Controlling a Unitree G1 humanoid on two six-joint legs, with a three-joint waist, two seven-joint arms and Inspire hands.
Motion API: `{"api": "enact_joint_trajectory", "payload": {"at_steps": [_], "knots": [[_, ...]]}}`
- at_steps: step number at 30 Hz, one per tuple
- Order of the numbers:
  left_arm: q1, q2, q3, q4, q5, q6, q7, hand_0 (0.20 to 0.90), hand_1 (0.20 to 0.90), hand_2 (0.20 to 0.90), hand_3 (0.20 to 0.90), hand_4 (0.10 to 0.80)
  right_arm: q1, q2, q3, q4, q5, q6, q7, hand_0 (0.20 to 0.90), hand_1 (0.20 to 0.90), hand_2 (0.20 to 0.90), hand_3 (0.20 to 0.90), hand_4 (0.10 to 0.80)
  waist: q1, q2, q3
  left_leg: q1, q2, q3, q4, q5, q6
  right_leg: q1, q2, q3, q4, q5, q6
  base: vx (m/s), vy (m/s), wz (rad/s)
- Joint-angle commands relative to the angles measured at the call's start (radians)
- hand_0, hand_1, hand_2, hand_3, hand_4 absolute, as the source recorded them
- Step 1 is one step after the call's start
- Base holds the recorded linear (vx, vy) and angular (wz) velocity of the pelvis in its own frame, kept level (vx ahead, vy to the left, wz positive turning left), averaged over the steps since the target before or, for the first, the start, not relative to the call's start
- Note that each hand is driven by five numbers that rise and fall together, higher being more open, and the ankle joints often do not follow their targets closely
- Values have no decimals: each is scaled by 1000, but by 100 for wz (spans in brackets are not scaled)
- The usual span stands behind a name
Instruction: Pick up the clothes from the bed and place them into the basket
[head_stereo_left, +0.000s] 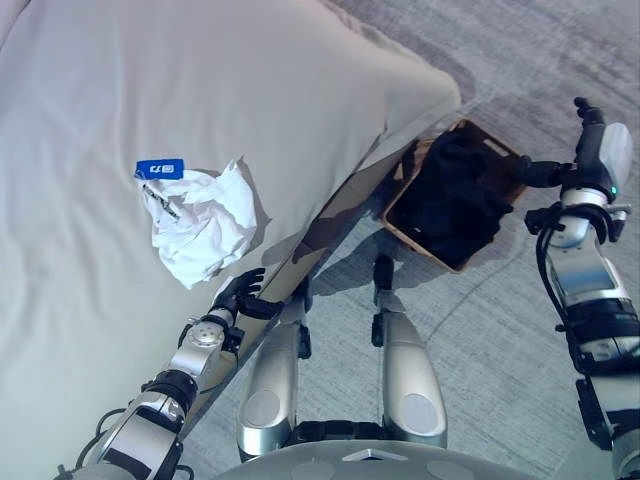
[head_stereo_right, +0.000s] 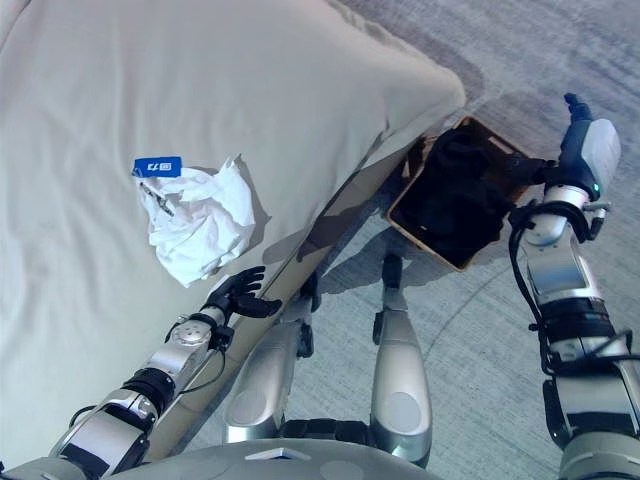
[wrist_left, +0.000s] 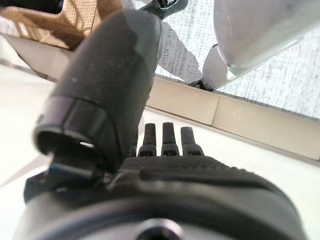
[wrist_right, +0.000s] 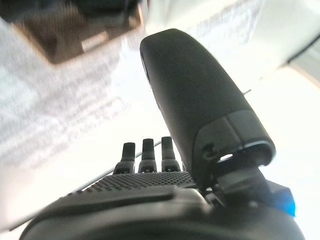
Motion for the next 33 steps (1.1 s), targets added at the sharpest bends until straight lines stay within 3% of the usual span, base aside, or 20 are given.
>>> {"api": "enact_joint_trajectory", "payload": {"at_steps": [1, 9, 15, 22, 27, 33], "knots": [[83, 25, 43, 31, 49, 3, -6, 900, 900, 900, 900, 800, -14, -64, -32, -110, -58, -71, 32, 900, 900, 900, 900, 800, 12, -62, -127, -15, -31, -11, 120, -145, 29, 16, 21, -16, 28, -20, 10, 109, 80, -5], [133, -5, 51, 92, 105, 18, -31, 900, 900, 900, 900, 800, -61, -6, 76, -49, -4, -175, 259, 900, 900, 900, 900, 800, 82, -93, -240, 93, -49, -38, 112, -180, 47, 159, -5, -51, -9, -26, 25, 137, 121, 0], [144, -20, 29, 107, 94, 13, -33, 900, 900, 900, 900, 800, -116, 62, 189, 21, -89, -225, 331, 900, 900, 900, 900, 800, 141, -99, -258, 120, -58, -78, 93, -177, 56, 200, -23, -96, -6, -32, 36, 64, 99, 23], [100, 12, 2, 146, 57, 40, -14, 900, 900, 900, 900, 800, -334, 125, 389, 217, -163, -183, 314, 900, 900, 900, 900, 800, 244, -103, -211, 73, -67, -156, 63, -133, 57, 190, -48, -185, 17, -35, 42, -63, 46, 54], [56, 25, -19, 138, -5, 50, -7, 900, 900, 900, 900, 800, -539, 168, 503, 395, -186, -131, 284, 900, 900, 900, 900, 800, 335, -71, -152, -16, -80, -226, 54, -90, 47, 156, -76, -252, 30, -40, 35, -127, 90, 53], [56, 18, -26, 109, -48, 29, -16, 900, 900, 900, 900, 800, -655, 216, 553, 590, -190, -99, 293, 900, 900, 900, 900, 800, 409, -39, -98, -95, -102, -267, 95, -75, 39, 133, -99, -309, 57, -56, 28, -54, 88, 37]]}}
